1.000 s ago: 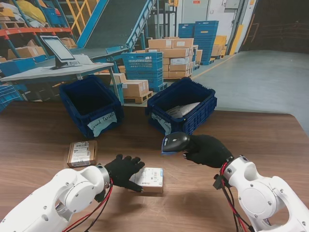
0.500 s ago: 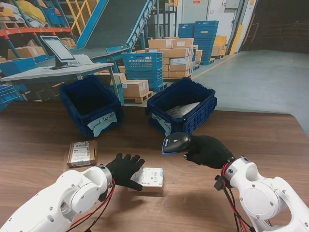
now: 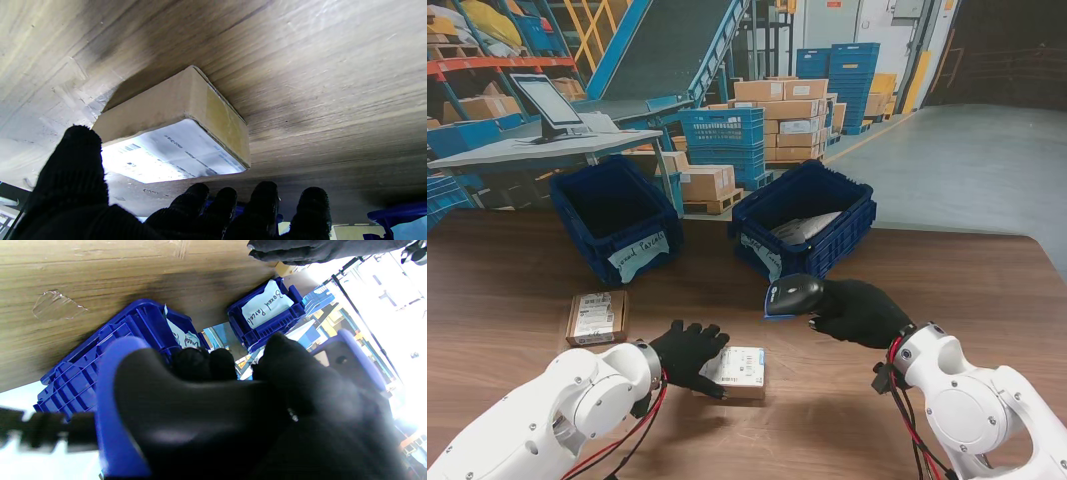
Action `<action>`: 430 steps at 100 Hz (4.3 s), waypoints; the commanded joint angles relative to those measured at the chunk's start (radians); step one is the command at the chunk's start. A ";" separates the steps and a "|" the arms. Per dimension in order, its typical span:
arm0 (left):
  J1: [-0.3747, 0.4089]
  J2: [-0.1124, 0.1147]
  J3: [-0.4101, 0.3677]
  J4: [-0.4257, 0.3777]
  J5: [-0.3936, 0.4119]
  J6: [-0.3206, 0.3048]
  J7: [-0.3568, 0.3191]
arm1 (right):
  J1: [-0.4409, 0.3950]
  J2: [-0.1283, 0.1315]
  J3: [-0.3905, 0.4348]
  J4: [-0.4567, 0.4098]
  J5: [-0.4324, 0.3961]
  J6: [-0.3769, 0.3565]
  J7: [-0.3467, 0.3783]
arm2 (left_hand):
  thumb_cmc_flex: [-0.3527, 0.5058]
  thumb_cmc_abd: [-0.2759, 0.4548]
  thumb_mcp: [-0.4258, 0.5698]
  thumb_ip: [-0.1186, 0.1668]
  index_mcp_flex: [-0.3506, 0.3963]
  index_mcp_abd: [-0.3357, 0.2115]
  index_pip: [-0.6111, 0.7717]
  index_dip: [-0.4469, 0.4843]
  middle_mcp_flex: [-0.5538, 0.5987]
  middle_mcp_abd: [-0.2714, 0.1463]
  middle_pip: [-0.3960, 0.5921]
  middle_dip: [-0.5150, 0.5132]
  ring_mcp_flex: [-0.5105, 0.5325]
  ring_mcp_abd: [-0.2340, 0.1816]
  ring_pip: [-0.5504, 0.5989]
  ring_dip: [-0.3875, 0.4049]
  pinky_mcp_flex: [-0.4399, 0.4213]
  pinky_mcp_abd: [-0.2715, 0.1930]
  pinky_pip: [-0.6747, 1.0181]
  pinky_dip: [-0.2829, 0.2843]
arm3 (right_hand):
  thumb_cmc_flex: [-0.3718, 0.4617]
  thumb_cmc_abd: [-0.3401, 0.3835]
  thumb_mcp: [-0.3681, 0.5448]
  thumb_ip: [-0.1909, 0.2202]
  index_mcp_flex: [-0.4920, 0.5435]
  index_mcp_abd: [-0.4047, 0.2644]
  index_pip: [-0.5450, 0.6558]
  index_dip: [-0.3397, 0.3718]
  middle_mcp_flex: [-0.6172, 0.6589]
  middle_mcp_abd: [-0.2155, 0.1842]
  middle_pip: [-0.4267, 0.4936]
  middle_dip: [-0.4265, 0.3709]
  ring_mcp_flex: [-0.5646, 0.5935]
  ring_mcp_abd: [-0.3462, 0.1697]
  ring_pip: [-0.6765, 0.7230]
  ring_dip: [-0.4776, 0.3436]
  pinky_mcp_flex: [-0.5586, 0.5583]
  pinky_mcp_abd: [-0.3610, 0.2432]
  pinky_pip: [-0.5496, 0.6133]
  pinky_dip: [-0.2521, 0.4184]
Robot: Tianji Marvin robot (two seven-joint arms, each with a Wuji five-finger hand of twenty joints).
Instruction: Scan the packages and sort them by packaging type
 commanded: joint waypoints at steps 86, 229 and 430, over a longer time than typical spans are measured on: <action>-0.149 -0.007 0.187 0.094 -0.005 0.072 0.010 | -0.008 0.000 0.023 0.007 0.040 -0.027 0.046 | -0.011 -0.043 -0.019 -0.017 -0.032 0.052 -0.012 -0.019 -0.043 0.038 -0.021 -0.033 -0.055 0.028 -0.027 -0.014 -0.017 0.026 -0.040 -0.007 | 0.112 0.089 0.092 -0.012 0.063 -0.064 0.034 0.010 0.014 0.018 -0.006 0.006 0.006 0.000 0.000 -0.004 -0.001 0.002 0.004 0.007; -0.090 -0.066 0.137 0.172 -0.042 0.109 0.340 | 0.016 -0.004 0.010 0.027 0.077 -0.040 0.031 | 0.399 -0.492 0.706 0.066 0.401 -0.299 0.973 0.593 0.795 -0.161 0.448 0.824 0.684 -0.033 0.536 0.797 0.235 0.059 0.491 0.077 | 0.112 0.087 0.093 -0.011 0.064 -0.063 0.028 0.013 0.015 0.021 -0.006 0.005 0.007 0.003 0.001 -0.004 -0.002 0.002 0.005 0.008; -0.558 -0.048 -0.054 0.246 -0.331 0.718 -0.007 | 0.116 0.001 -0.089 0.094 0.054 -0.069 0.034 | 0.413 -0.480 0.698 0.036 0.396 -0.282 0.957 0.599 0.787 -0.147 0.432 0.826 0.675 -0.022 0.513 0.811 0.237 0.073 0.531 0.111 | 0.112 0.088 0.093 -0.011 0.065 -0.062 0.027 0.016 0.015 0.021 -0.005 0.006 0.007 0.001 0.002 -0.004 -0.002 0.003 0.006 0.008</action>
